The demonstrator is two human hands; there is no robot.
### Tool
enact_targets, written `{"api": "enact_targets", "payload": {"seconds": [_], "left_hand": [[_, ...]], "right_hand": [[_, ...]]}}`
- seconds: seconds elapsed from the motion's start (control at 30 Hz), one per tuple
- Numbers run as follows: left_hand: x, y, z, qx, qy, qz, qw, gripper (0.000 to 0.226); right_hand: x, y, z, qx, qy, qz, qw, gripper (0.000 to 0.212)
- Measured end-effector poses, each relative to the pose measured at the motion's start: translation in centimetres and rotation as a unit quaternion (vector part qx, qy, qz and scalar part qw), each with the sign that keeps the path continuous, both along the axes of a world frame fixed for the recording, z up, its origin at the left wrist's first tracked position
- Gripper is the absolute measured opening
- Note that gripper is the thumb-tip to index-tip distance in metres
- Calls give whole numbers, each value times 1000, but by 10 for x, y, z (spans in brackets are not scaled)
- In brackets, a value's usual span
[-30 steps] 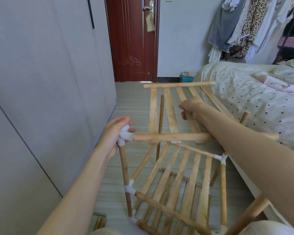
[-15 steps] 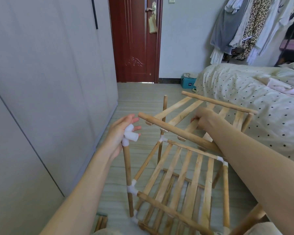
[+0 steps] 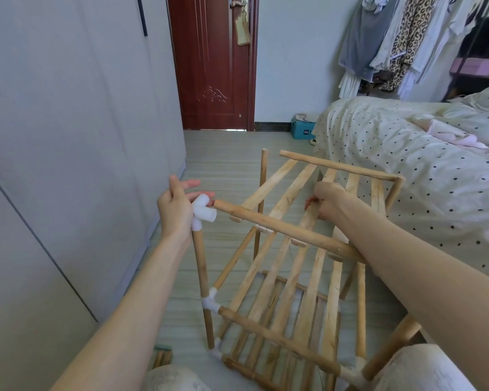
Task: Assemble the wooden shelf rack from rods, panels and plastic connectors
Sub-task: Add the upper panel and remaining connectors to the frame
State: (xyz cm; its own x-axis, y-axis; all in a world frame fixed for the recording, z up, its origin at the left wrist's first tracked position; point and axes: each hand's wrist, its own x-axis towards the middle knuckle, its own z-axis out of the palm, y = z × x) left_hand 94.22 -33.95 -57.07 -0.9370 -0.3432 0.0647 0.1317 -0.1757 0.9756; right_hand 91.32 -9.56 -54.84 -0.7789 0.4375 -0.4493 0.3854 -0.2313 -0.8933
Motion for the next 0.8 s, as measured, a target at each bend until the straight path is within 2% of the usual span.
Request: {"api": "enact_targets", "payload": {"seconds": [0.07,0.13,0.2,0.27,0.47,0.8], "left_hand": [[3,0,0,15,7,-9,1000,52],[8,2,-1,18,22,-40,999,42],[15,5,-5,-33,51,-76,995,27],[19,7,-8,-84,77,-94,989,24],[16,5,-10,-110,64,3,992,32],[36,7,-12,-107,74,63,989,37]], "right_hand": [[5,2,0,5,1,5,1000,25],[10,4,2,2,0,11,1000,25],[15,5,2,4,-1,18,1000,27],[19,6,2,12,-1,25,1000,26],[31,7,1,31,-2,45,998,20],[32,-3,4,18,28,40,999,26]]}}
